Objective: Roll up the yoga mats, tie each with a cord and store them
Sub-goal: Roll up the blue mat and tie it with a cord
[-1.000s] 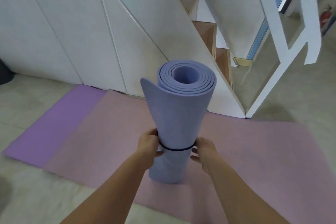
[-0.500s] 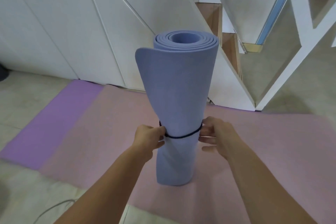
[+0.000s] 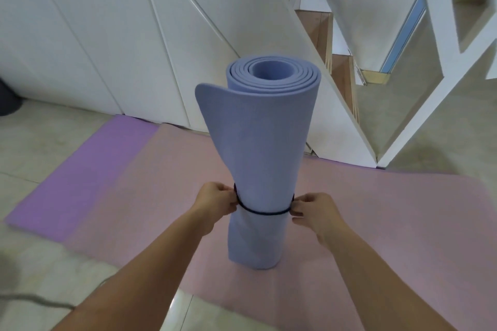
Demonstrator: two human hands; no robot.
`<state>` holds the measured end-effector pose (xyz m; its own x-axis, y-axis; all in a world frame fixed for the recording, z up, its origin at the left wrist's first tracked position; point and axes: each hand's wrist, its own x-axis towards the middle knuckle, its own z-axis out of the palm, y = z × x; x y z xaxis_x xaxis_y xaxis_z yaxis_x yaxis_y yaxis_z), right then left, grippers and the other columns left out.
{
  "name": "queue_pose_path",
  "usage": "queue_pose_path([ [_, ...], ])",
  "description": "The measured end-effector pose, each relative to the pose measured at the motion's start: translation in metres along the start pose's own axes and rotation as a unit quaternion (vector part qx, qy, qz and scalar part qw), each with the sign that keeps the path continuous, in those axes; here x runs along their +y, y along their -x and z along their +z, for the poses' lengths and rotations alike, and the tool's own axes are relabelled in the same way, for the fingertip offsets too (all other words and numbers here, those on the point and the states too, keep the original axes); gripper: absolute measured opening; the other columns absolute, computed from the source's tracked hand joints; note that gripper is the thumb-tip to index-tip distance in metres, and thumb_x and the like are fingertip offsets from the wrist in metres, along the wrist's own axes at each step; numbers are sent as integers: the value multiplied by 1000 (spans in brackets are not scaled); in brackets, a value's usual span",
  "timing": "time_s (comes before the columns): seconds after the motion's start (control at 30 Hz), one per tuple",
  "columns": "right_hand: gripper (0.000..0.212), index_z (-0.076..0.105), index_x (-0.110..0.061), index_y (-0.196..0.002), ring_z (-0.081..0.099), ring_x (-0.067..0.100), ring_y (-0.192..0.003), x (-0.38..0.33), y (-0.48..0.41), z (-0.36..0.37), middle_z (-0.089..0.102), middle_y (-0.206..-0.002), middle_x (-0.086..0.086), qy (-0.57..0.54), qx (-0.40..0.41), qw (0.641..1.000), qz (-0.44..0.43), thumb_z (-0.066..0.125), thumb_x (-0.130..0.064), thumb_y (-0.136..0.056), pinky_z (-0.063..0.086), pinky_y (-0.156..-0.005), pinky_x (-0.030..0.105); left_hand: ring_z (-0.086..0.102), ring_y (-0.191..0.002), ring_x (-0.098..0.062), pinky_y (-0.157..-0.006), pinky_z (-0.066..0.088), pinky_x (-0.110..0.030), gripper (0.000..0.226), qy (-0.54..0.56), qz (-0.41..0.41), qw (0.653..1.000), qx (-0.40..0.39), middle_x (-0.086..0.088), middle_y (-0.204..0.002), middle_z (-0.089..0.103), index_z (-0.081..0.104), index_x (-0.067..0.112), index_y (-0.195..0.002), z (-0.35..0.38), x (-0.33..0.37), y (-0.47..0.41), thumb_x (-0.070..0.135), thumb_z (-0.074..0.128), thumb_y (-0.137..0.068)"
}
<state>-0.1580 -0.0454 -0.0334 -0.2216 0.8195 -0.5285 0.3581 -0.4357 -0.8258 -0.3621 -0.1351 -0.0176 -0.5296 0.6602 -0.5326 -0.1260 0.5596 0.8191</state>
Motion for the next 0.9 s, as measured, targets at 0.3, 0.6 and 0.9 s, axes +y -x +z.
queue_pose_path([
  [0.3, 92, 39, -28, -139, 52, -7, -115, -26, 36, -6, 58, -129, -11, 67, -210, 964, -148, 65, -4, -55, 48, -70, 11, 58, -113, -22, -89, 49, -42, 82, 20, 64, 973, -223, 5, -125, 64, 53, 37, -127, -23, 38, 43, 1, 60, -53],
  [0.6, 36, 67, -45, -114, 55, 16, -122, -141, 47, -12, 66, -118, -19, -156, -150, 969, -118, 54, -64, -87, 43, -102, 55, 56, -123, -31, -104, 33, -72, 66, 292, 53, 936, -187, -4, -131, 65, 68, 17, -125, -45, 119, 35, 60, 52, -78],
  [0.9, 31, 64, -22, -106, 69, 17, -84, -264, 91, 11, 73, -97, 2, 103, -152, 978, -96, 73, -38, -80, 57, -69, 37, 74, -76, -20, -59, 56, -29, 44, 169, -7, 983, -69, -8, -93, 76, 68, 11, -119, -43, 225, 109, 38, 73, -84],
])
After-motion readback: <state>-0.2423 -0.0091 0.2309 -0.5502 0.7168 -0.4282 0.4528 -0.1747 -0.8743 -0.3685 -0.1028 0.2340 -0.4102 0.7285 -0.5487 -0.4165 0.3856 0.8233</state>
